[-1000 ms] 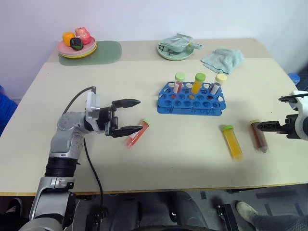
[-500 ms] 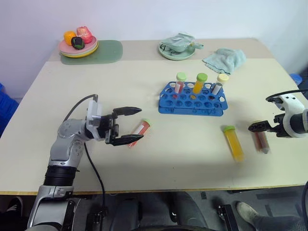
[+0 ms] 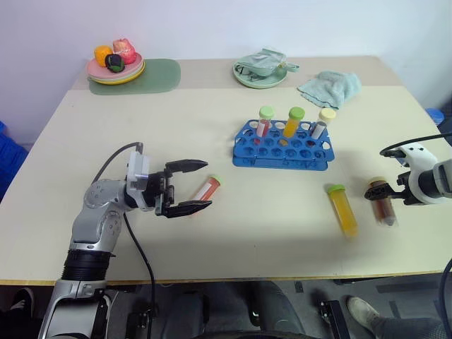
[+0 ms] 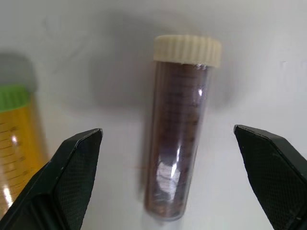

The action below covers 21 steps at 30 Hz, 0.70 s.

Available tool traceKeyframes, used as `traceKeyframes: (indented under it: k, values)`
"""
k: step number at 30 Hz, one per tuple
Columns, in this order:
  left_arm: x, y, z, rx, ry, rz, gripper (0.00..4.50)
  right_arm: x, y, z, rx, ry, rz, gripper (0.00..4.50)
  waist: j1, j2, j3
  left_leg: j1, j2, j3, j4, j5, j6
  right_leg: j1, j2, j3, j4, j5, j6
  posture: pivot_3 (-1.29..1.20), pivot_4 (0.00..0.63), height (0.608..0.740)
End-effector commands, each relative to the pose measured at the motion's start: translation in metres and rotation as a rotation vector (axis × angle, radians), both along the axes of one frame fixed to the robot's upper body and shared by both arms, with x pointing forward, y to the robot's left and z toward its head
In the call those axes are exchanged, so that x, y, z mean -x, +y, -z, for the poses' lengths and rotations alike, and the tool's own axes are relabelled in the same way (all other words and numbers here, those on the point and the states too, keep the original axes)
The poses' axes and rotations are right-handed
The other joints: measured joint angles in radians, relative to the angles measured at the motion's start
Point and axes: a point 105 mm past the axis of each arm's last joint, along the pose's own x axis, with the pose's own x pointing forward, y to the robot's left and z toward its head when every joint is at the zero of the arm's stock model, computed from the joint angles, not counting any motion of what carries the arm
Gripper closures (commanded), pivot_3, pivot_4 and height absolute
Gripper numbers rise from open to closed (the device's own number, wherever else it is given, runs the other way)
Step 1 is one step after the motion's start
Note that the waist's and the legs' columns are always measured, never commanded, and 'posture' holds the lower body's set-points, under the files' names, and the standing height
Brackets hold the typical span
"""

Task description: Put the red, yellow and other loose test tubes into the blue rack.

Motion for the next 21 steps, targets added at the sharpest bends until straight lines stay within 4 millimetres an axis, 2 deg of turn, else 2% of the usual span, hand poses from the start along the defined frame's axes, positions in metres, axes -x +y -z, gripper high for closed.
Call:
traceKeyframes:
  k: [1,20,21]
  values:
    - [0.0042,0.0015,-0.0073,0.01,-0.029,-0.004,0.03,-0.0052,-0.0031,-0.0083,0.032,-0.032,-0.016,0.0,0.0,0.0,0.0,0.0,0.0,0.0,0.0,0.0,0.0,0.0,0.0,0.0,0.0,0.0,0.0,0.0,0.15,0.74]
    - [0.0049,0.0021,-0.0085,0.011,-0.03,-0.02,0.03,-0.0088,-0.0028,0.0004,0.014,-0.014,0.0,0.0,0.0,0.0,0.0,0.0,0.0,0.0,0.0,0.001,-0.001,0.0,0.0,0.0,0.0,0.0,0.0,0.0,0.15,0.74]
    - [0.0049,0.0021,-0.0085,0.011,-0.03,-0.02,0.0,-0.0084,-0.0023,0.0007,0.013,-0.013,-0.002,0.25,0.0,0.0,0.0,0.0,0.0,0.0,0.0,0.001,-0.001,0.0,0.0,0.0,0.0,0.0,0.0,0.0,0.15,0.74]
